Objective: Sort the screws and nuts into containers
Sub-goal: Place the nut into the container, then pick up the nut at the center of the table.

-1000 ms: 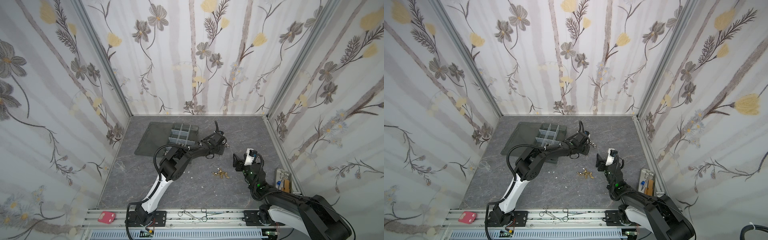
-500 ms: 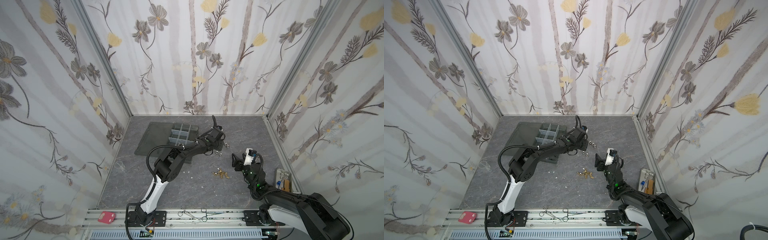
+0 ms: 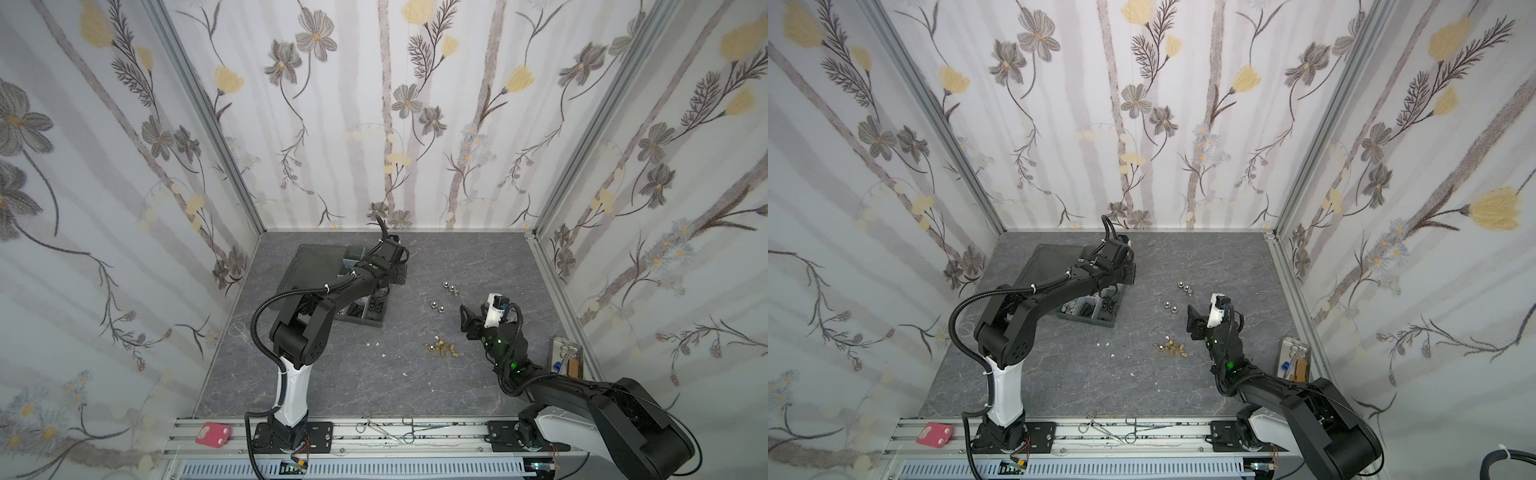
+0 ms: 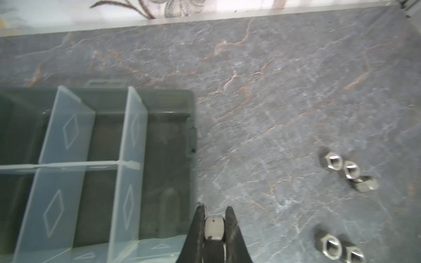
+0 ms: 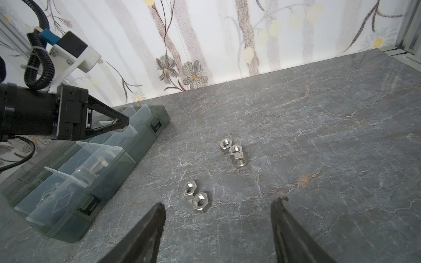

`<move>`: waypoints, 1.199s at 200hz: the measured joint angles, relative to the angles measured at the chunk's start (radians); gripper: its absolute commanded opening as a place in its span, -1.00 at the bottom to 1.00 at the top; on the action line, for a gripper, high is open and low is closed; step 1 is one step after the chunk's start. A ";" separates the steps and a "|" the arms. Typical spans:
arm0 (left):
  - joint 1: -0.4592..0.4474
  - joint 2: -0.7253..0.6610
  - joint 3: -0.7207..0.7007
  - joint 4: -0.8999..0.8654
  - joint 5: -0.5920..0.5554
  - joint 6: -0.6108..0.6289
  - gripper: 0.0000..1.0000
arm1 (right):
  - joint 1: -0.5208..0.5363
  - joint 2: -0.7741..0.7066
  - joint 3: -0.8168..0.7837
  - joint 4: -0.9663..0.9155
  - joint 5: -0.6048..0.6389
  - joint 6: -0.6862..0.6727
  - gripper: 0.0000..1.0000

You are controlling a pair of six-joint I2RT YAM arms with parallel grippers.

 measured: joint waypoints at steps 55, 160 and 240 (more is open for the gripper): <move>0.010 0.018 0.003 -0.013 -0.039 0.008 -0.68 | 0.000 0.020 0.010 -0.001 -0.007 0.008 0.46; -0.076 0.032 0.126 -0.024 0.018 0.034 -0.02 | 0.000 -0.027 -0.013 0.005 -0.026 0.010 0.46; -0.180 0.184 0.185 -0.128 0.171 0.065 0.11 | 0.006 -0.082 -0.062 0.062 -0.026 -0.010 0.50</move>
